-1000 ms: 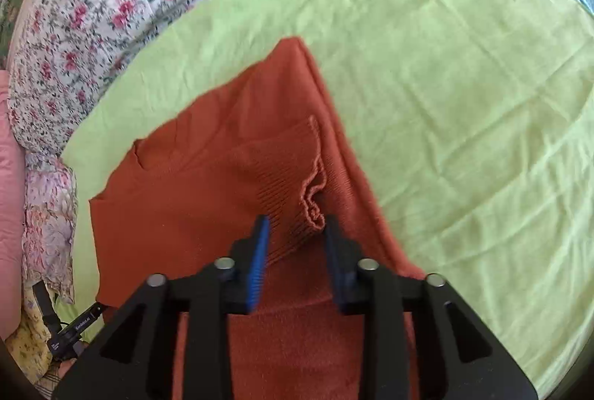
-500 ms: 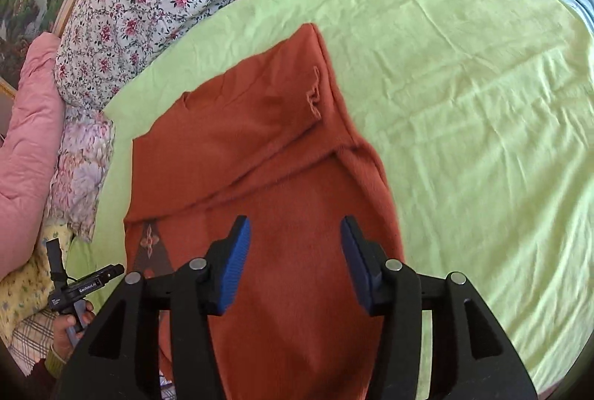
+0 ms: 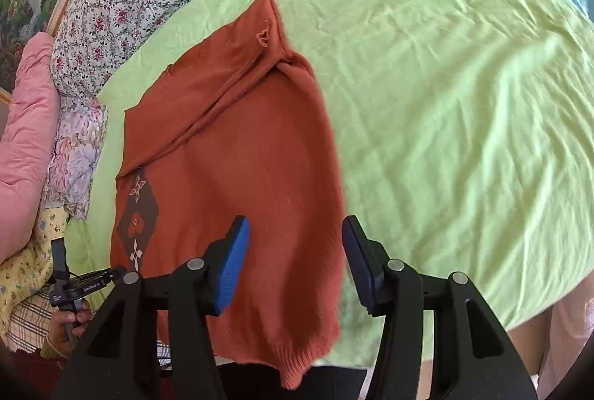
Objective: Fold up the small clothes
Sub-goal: 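Grasp the hem with the left gripper while the right gripper grasps the hem too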
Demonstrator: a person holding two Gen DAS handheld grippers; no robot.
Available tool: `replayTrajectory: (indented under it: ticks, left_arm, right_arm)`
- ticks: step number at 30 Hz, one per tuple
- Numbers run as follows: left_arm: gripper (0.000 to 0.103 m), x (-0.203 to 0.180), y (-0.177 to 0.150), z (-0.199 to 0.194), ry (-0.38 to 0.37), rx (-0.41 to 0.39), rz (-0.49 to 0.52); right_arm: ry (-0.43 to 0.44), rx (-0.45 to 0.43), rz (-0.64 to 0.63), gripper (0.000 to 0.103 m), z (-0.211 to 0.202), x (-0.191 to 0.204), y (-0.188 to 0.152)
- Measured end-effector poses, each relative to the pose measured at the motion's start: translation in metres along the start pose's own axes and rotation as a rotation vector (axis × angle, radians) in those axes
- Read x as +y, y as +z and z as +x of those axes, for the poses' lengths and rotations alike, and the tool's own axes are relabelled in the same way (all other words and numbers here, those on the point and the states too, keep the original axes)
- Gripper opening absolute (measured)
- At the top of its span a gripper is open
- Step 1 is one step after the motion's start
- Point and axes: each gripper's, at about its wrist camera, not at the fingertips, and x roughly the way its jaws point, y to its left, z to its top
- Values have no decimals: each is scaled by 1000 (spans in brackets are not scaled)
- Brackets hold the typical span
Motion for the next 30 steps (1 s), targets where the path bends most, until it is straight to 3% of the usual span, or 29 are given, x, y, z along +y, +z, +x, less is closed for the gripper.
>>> replayTrajectory:
  ticks: [3,5,7,12,14,15,16,17,18,22,25,27,30]
  left_arm:
    - [17,20,-9,-5,-107,-2,-74]
    - [33,29,-11,-2,-157,17,-115]
    - [69,31,-19,3,-184,48,-144]
    - [73,7,-36,24,-176,77,-99]
    - [70,-7,-33,28,-137,52,-55]
    - [53,-14,-33,27,-121,33,-23]
    - [19,-17,-34,25,-120,20,-4]
    - [7,-19,-34,24,-140,18,8]
    - [6,-17,-34,21,-174,21,8]
    - [5,-11,-36,-4,-198,-75,27]
    - [5,-10,-33,-10,-205,-90,40]
    - [6,-10,-32,-6,-202,-68,60]
    - [10,-10,-36,2,-204,-23,77]
  right_arm:
    - [-1,1,13,54,-5,-9,-14]
    - [7,8,15,55,-6,-11,-21]
    - [21,19,21,55,-4,-14,-27]
    - [49,38,53,55,-2,-24,-40]
    - [61,49,71,55,1,-31,-45]
    - [67,55,81,55,2,-33,-48]
    - [80,64,100,55,5,-38,-50]
    - [97,70,112,55,8,-41,-52]
    - [114,75,123,55,10,-43,-54]
    - [197,79,152,55,20,-46,-62]
    - [274,97,127,52,27,-35,-69]
    - [271,121,84,12,33,-26,-75]
    - [278,98,79,9,22,-30,-78]
